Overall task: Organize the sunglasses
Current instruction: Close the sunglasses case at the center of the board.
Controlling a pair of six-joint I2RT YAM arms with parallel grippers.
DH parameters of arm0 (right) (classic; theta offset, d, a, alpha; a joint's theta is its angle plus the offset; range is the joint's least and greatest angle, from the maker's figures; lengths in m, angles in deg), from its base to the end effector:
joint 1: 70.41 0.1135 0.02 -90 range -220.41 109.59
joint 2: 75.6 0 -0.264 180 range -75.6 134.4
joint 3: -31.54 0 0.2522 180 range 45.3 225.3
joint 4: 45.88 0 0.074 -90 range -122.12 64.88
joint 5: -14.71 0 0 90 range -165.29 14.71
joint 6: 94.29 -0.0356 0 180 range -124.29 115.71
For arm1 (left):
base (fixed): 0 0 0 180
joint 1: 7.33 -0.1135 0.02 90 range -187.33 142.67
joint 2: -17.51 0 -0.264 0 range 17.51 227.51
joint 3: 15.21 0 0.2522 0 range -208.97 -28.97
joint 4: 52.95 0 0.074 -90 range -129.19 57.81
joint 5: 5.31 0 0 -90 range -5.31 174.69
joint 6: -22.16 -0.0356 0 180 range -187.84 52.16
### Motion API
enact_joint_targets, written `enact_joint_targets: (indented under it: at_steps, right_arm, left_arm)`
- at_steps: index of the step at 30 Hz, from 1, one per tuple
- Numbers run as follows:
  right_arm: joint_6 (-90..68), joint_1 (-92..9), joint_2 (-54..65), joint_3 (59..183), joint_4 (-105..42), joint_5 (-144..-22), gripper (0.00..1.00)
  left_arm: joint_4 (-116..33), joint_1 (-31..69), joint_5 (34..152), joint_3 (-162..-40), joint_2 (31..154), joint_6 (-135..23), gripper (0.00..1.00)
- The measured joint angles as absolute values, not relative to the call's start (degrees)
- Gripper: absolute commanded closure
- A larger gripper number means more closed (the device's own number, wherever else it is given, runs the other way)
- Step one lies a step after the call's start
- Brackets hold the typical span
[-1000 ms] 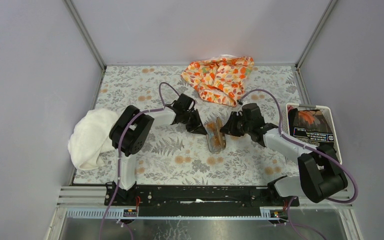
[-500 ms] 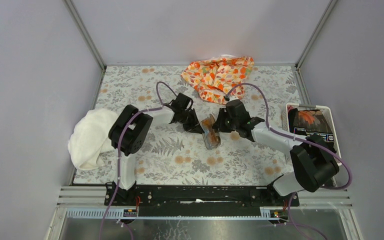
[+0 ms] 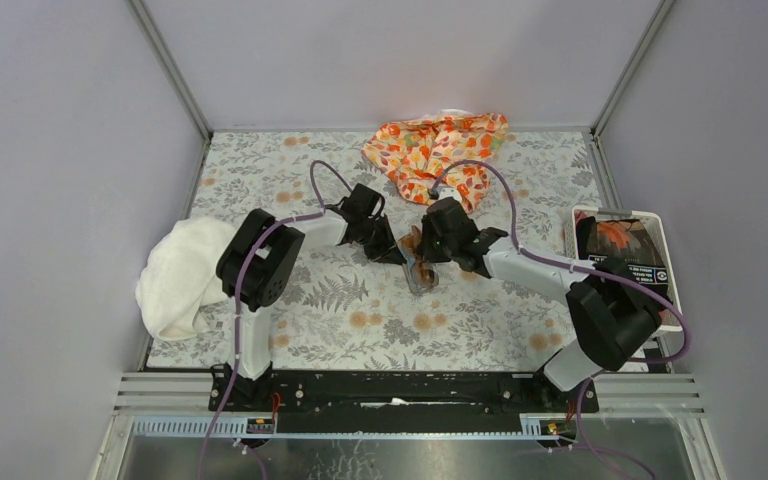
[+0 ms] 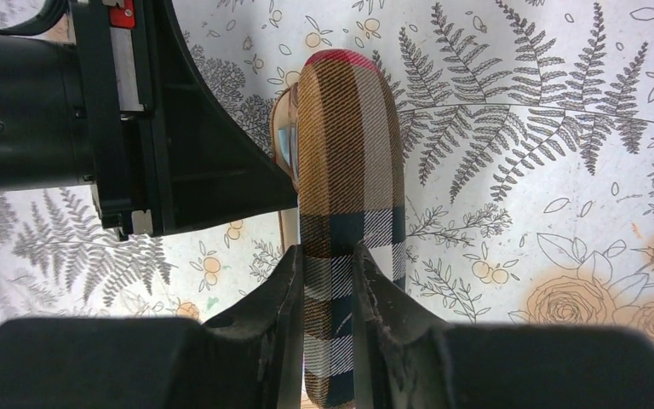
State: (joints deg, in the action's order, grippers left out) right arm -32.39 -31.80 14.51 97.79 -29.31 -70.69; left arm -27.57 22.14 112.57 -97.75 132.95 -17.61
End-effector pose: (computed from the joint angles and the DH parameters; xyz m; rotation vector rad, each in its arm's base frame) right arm 0.2632 0.2065 0.2045 -0.1702 2.3217 0.5128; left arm 0.3406 -0.2116 0.1252 -0.3141 2.8239 -1.0561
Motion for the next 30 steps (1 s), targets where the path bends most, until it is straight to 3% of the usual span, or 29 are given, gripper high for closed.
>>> enact_joint_targets:
  at_steps: [8, 15, 23, 26, 30]
  right_arm:
    - [-30.6, -27.1, 18.3, 103.1, -23.6, -63.7, 0.82]
    - [-33.9, -23.3, 26.5, 102.7, -27.0, -70.7, 0.81]
    - [-34.7, -22.8, 26.3, 102.0, -26.9, -72.0, 0.79]
    - [-35.0, -22.8, 24.4, 100.3, -26.4, -72.0, 0.69]
    - [-35.4, -22.8, 17.0, 97.7, -24.0, -71.3, 0.51]
  left_arm:
    - [-27.6, 22.1, 112.6, -97.7, 133.0, -17.6, 0.89]
    - [-29.6, 24.0, 113.8, -98.6, 134.4, -17.5, 0.89]
    - [-29.8, 23.7, 114.9, -98.6, 134.6, -17.5, 0.89]
    - [-29.2, 24.4, 115.2, -98.6, 134.4, -17.8, 0.88]
    - [-28.2, 25.2, 115.2, -98.6, 133.0, -18.8, 0.75]
